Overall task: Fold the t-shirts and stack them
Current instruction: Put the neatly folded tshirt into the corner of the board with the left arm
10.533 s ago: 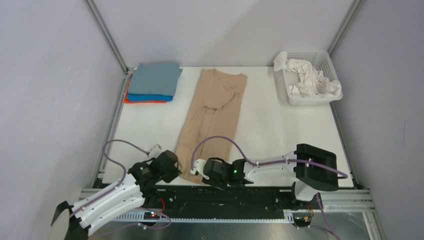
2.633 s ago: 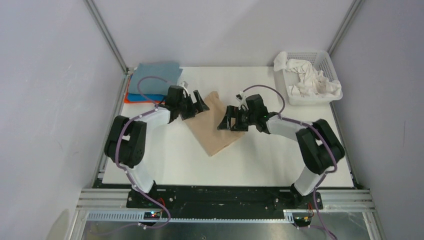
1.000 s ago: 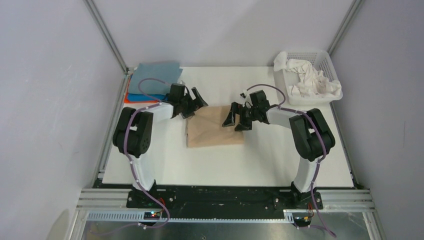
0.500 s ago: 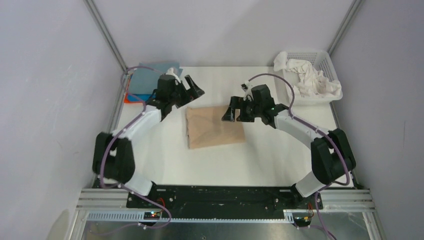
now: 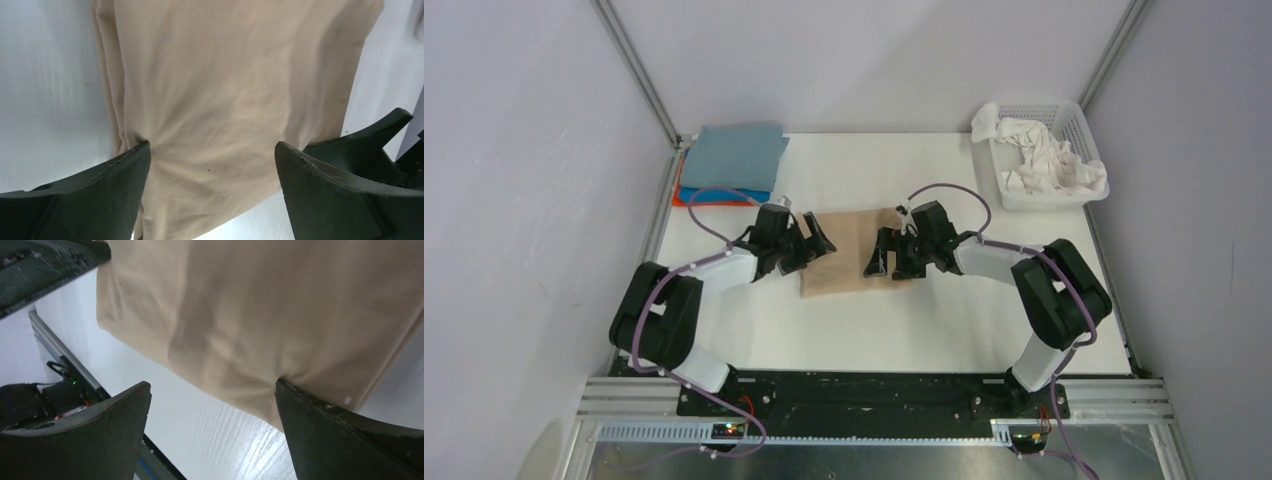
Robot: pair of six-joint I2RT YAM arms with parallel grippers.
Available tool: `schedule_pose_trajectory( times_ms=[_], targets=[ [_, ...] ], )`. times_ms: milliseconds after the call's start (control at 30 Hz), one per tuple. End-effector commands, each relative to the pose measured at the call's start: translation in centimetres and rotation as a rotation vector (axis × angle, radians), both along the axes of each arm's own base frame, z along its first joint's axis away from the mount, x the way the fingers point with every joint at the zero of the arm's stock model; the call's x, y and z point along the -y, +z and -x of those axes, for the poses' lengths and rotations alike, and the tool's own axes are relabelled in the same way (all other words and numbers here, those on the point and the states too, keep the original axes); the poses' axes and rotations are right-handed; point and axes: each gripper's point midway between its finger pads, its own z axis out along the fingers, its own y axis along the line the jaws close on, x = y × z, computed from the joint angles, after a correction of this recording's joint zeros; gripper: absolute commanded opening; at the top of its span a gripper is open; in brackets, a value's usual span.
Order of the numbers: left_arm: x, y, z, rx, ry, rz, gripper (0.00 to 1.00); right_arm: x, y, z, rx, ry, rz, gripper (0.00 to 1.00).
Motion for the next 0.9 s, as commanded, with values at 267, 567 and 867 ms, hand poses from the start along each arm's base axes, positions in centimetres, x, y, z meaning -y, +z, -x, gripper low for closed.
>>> schedule_pose_trajectory(
  times_ms=[267,567,867],
  targets=[
    [-1.8,6.8,-0.9,0.19,0.042,-0.05,1.0,4.2,7.5,-1.8,0.285,-0.161,0.093,0.99],
    [-7.9,11.0,-2.3,0.381,0.198,-0.225,1.0,17.2,17.8,-0.4,0.572,-0.751,0.112,0.99],
    [-5.7,4.4,-3.9,0.169,0.096,-0.221,1.0,20.8,15.9,0.6,0.53,-0.842,0.212,0.99]
  ],
)
